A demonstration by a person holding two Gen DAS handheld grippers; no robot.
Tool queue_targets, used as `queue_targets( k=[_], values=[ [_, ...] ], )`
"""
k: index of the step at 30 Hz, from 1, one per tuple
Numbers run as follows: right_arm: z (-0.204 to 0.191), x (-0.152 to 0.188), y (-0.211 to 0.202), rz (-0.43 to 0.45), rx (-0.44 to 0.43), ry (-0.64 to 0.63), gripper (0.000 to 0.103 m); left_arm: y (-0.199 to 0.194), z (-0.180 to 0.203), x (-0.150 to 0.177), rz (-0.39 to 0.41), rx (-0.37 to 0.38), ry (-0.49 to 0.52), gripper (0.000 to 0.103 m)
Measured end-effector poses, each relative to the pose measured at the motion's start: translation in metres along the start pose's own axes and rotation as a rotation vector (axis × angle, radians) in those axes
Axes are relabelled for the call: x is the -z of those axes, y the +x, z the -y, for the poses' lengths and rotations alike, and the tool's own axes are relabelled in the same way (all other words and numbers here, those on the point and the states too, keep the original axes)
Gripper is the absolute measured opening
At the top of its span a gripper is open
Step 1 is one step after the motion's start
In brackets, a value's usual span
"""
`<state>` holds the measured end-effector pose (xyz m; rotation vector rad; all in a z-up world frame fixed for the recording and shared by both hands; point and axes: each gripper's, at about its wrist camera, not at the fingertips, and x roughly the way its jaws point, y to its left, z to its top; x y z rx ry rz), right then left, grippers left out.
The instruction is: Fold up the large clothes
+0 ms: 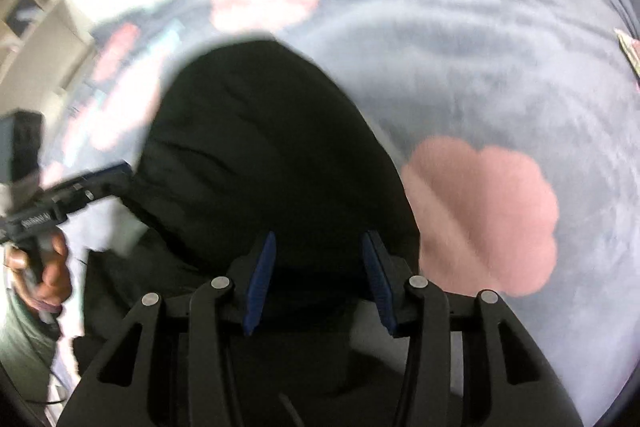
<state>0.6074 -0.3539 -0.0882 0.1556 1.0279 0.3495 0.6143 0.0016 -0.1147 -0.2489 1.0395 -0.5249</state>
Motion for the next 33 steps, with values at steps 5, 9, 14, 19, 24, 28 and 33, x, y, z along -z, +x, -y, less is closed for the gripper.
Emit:
queue_targets(
  k=[5, 9, 14, 19, 24, 28, 33],
  values=[
    [-0.008, -0.01, 0.023, -0.025, 0.054, -0.039, 0.05, 0.023, 0.014, -0.001, -0.049, -0.025, 0.06, 0.065],
    [0.002, 0.008, 0.085, -0.177, 0.082, -0.021, 0.05, 0.091, -0.002, 0.013, -0.203, -0.138, 0.058, 0.065],
    [0.006, 0.011, 0.08, -0.151, 0.07, -0.025, 0.051, 0.094, 0.014, 0.014, -0.152, -0.224, 0.139, 0.066],
    [0.01, -0.005, 0.041, -0.125, 0.015, -0.045, 0.056, 0.06, 0.017, 0.0, -0.114, -0.157, 0.155, 0.066],
    [0.023, -0.044, -0.006, 0.017, -0.027, -0.048, 0.079, 0.013, 0.023, -0.042, -0.008, -0.182, 0.236, 0.067],
    [0.026, -0.085, 0.007, 0.012, -0.034, -0.073, 0.079, 0.019, 0.008, -0.09, 0.003, -0.135, 0.222, 0.079],
    [0.02, -0.108, 0.041, -0.057, -0.088, -0.103, 0.079, 0.087, -0.015, -0.119, -0.194, 0.016, 0.14, 0.079]
  ],
)
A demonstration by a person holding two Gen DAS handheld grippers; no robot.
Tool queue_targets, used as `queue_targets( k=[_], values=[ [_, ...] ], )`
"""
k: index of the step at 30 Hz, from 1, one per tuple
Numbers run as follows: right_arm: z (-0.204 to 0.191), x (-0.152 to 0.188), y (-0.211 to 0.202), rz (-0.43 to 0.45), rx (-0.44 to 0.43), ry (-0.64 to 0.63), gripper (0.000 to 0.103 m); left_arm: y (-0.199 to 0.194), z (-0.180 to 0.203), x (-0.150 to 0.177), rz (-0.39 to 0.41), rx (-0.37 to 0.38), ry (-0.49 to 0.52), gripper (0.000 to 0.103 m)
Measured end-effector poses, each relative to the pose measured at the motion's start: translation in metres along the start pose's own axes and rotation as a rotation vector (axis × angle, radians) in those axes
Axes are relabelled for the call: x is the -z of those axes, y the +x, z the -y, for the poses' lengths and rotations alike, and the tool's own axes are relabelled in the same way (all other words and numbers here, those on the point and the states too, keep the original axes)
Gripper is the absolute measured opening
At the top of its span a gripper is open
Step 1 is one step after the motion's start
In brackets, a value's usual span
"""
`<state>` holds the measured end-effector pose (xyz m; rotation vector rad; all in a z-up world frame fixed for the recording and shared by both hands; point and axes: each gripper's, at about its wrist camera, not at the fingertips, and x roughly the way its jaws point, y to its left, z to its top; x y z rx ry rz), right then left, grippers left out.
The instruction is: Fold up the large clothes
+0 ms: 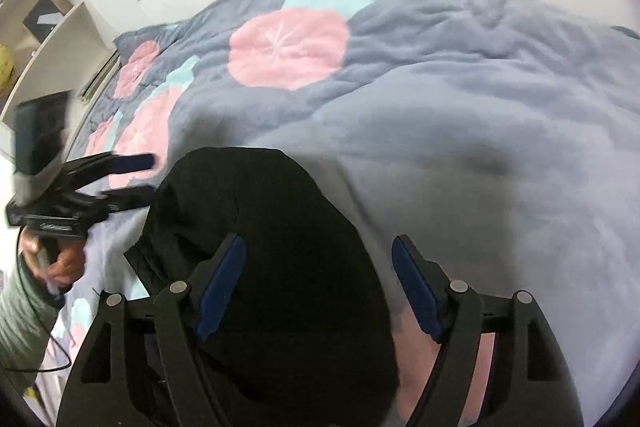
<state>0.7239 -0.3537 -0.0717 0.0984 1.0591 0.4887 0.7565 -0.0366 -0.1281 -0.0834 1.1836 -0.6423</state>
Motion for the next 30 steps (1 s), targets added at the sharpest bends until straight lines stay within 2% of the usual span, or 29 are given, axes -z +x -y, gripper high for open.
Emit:
queue_targets(
  k=[3, 6, 7, 8, 10, 11, 13, 18, 21, 25, 30],
  values=[
    [-0.008, -0.002, 0.027, -0.045, 0.021, -0.031, 0.079, 0.032, -0.013, 0.002, -0.098, 0.097, -0.024, 0.079],
    [-0.005, -0.007, 0.056, -0.105, 0.001, -0.023, 0.079, 0.055, -0.009, 0.007, -0.118, 0.094, -0.017, 0.079],
    [-0.005, -0.006, 0.063, -0.124, -0.017, -0.029, 0.068, 0.06, -0.006, 0.009, -0.109, 0.087, -0.009, 0.071],
    [-0.007, -0.003, 0.067, -0.129, -0.03, -0.046, 0.056, 0.059, -0.003, 0.012, -0.096, 0.089, 0.007, 0.05],
    [-0.015, 0.004, 0.06, -0.083, 0.012, -0.094, 0.031, 0.052, -0.001, 0.017, -0.07, 0.103, 0.032, 0.029],
    [-0.021, 0.01, 0.047, -0.047, 0.01, -0.112, 0.027, 0.046, 0.003, 0.017, -0.047, 0.113, 0.043, 0.025],
    [-0.032, 0.023, 0.023, 0.0, 0.009, -0.134, 0.021, 0.026, 0.009, 0.025, -0.001, 0.133, 0.064, 0.023],
    [-0.07, 0.062, -0.048, 0.1, 0.035, -0.2, 0.02, -0.046, 0.051, 0.057, 0.104, 0.146, 0.143, 0.023],
    [-0.092, 0.091, -0.09, 0.14, 0.041, -0.223, 0.02, -0.084, 0.081, 0.082, 0.141, 0.161, 0.194, 0.023],
    [-0.122, 0.139, -0.142, 0.178, 0.042, -0.246, 0.02, -0.13, 0.117, 0.134, 0.163, 0.167, 0.244, 0.023],
    [-0.164, 0.21, -0.175, 0.146, 0.047, -0.268, 0.02, -0.155, 0.151, 0.202, 0.13, 0.139, 0.252, 0.023]
  ],
)
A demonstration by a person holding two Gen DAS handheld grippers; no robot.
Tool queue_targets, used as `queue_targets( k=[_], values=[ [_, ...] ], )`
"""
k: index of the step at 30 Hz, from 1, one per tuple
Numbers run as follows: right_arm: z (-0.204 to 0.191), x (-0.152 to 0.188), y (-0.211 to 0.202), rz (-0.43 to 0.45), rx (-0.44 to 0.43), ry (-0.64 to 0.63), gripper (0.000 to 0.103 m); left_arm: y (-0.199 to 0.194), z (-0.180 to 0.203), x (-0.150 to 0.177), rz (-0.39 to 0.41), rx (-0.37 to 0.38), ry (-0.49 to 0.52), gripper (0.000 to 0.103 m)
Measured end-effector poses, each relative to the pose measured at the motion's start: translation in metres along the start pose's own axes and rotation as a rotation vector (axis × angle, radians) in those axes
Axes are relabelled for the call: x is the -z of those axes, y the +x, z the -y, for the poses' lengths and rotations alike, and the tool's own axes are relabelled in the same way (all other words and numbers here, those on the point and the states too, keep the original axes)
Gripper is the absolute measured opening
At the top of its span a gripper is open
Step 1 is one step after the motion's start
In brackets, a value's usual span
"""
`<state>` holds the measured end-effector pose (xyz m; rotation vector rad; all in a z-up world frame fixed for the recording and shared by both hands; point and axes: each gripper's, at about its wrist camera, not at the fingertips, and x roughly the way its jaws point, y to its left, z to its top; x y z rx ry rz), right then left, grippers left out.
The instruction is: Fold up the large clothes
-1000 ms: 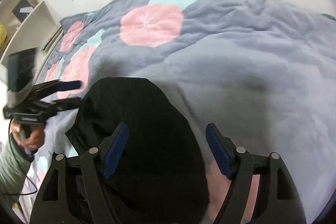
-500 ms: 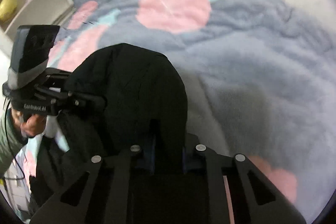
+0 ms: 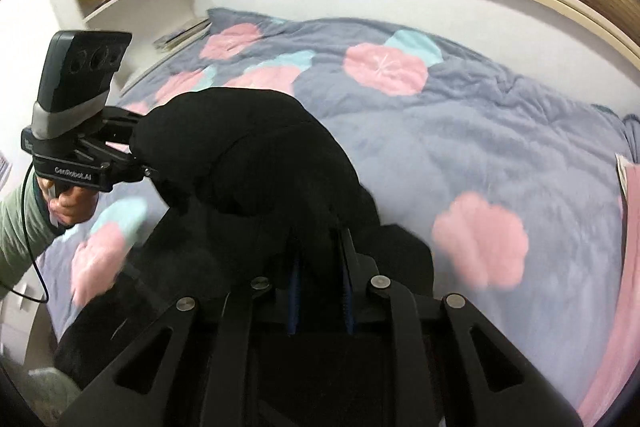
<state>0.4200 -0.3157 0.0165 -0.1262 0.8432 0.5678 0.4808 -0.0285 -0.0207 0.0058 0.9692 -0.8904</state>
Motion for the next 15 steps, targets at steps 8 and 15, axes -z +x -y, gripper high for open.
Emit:
queue_targets(
  k=[8, 15],
  values=[
    [-0.048, 0.095, 0.012, -0.146, -0.054, 0.052, 0.02, 0.006, 0.039, 0.106, -0.083, -0.014, -0.133, 0.025],
    [-0.036, 0.14, 0.051, -0.298, -0.065, 0.204, 0.026, 0.046, 0.02, 0.161, -0.121, -0.059, -0.361, 0.025]
  ],
)
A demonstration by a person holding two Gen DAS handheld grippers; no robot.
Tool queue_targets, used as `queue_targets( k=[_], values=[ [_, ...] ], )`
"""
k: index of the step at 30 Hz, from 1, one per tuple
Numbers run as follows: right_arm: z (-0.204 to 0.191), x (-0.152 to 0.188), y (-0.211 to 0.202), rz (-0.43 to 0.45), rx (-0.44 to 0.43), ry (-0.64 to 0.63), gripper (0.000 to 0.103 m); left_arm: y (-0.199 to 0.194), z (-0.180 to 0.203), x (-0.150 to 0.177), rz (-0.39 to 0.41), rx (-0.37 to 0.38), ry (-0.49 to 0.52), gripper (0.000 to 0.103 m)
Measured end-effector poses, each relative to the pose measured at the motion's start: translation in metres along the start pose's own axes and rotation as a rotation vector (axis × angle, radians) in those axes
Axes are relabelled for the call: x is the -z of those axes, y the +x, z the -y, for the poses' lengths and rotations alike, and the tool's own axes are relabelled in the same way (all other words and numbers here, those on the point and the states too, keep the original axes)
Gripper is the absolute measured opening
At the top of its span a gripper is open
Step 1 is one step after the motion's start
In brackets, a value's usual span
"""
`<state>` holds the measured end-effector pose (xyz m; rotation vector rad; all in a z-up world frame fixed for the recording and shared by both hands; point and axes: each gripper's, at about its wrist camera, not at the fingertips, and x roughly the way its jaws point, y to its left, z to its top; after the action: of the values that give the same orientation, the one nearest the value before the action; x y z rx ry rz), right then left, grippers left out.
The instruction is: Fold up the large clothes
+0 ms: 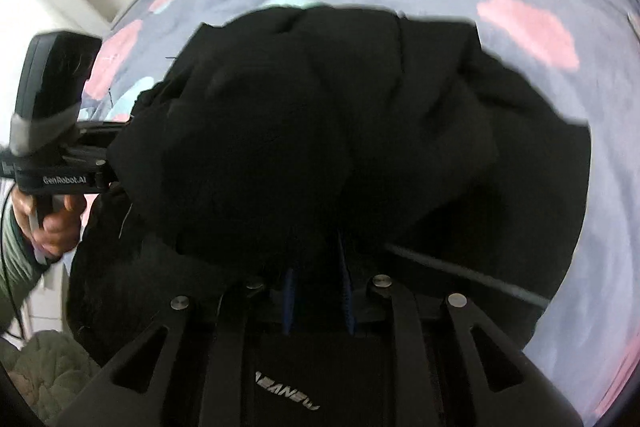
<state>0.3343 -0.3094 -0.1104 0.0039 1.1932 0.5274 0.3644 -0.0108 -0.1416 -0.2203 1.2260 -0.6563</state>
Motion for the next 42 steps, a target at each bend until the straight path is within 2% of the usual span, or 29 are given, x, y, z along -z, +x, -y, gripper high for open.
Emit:
queue_targets(
  k=[2, 3, 4, 5, 7, 11, 14, 16, 18, 21, 23, 24, 25, 27, 31, 36, 40, 42],
  values=[
    [0.001, 0.002, -0.021, 0.02, 0.008, 0.011, 0.034, -0.024, 0.008, 0.004, 0.019, -0.004, 0.031, 0.028],
    [0.003, 0.003, -0.031, 0.032, 0.026, 0.012, 0.043, -0.039, 0.013, 0.006, 0.026, -0.003, 0.063, 0.03],
    [0.005, 0.003, -0.045, 0.054, 0.049, 0.009, 0.046, -0.051, 0.017, 0.007, 0.031, 0.004, 0.085, 0.037],
    [0.007, -0.001, -0.055, 0.069, 0.057, 0.009, 0.046, -0.065, 0.02, 0.009, 0.037, 0.02, 0.109, 0.046],
    [0.01, -0.008, -0.077, 0.109, 0.053, 0.022, 0.047, -0.093, 0.023, 0.009, 0.073, 0.049, 0.135, 0.052],
    [-0.009, -0.047, -0.106, 0.21, 0.017, 0.005, 0.047, -0.127, 0.029, -0.012, 0.18, 0.069, 0.131, 0.054],
    [-0.027, -0.086, -0.095, 0.218, 0.041, 0.007, 0.05, -0.116, 0.032, -0.04, 0.22, 0.107, 0.082, 0.054],
    [-0.033, -0.106, -0.069, 0.171, 0.085, 0.012, 0.051, -0.095, 0.025, -0.056, 0.2, 0.077, 0.045, 0.054],
    [-0.031, -0.114, -0.032, 0.082, 0.109, 0.041, 0.051, -0.061, 0.016, -0.066, 0.134, 0.059, -0.006, 0.054],
    [-0.024, -0.099, 0.01, -0.055, 0.093, 0.063, 0.051, -0.022, 0.002, -0.058, 0.038, 0.035, -0.036, 0.054],
    [-0.019, -0.069, 0.038, -0.152, 0.111, 0.013, 0.051, -0.001, -0.013, -0.042, -0.036, -0.002, -0.07, 0.054],
    [-0.016, -0.058, 0.044, -0.169, 0.108, 0.005, 0.051, 0.01, -0.023, -0.031, -0.075, -0.019, -0.104, 0.054],
    [-0.014, -0.047, 0.049, -0.165, 0.098, 0.001, 0.051, 0.017, -0.032, -0.022, -0.095, -0.012, -0.137, 0.053],
    [-0.011, -0.032, 0.05, -0.104, 0.081, 0.015, 0.051, 0.023, -0.046, -0.007, -0.062, 0.033, -0.177, 0.053],
    [-0.014, -0.029, 0.047, -0.062, 0.114, 0.025, 0.051, 0.023, -0.052, -0.011, -0.027, 0.05, -0.23, 0.052],
    [-0.035, -0.022, 0.008, -0.033, 0.114, -0.018, 0.052, -0.007, -0.023, -0.009, 0.007, 0.018, -0.129, 0.052],
    [-0.057, -0.007, -0.038, 0.059, 0.057, -0.048, 0.053, -0.039, -0.006, 0.001, 0.067, 0.094, -0.102, 0.052],
    [-0.067, -0.005, -0.04, 0.071, 0.038, -0.057, 0.053, -0.044, 0.001, 0.005, 0.085, 0.115, -0.093, 0.053]
  ],
)
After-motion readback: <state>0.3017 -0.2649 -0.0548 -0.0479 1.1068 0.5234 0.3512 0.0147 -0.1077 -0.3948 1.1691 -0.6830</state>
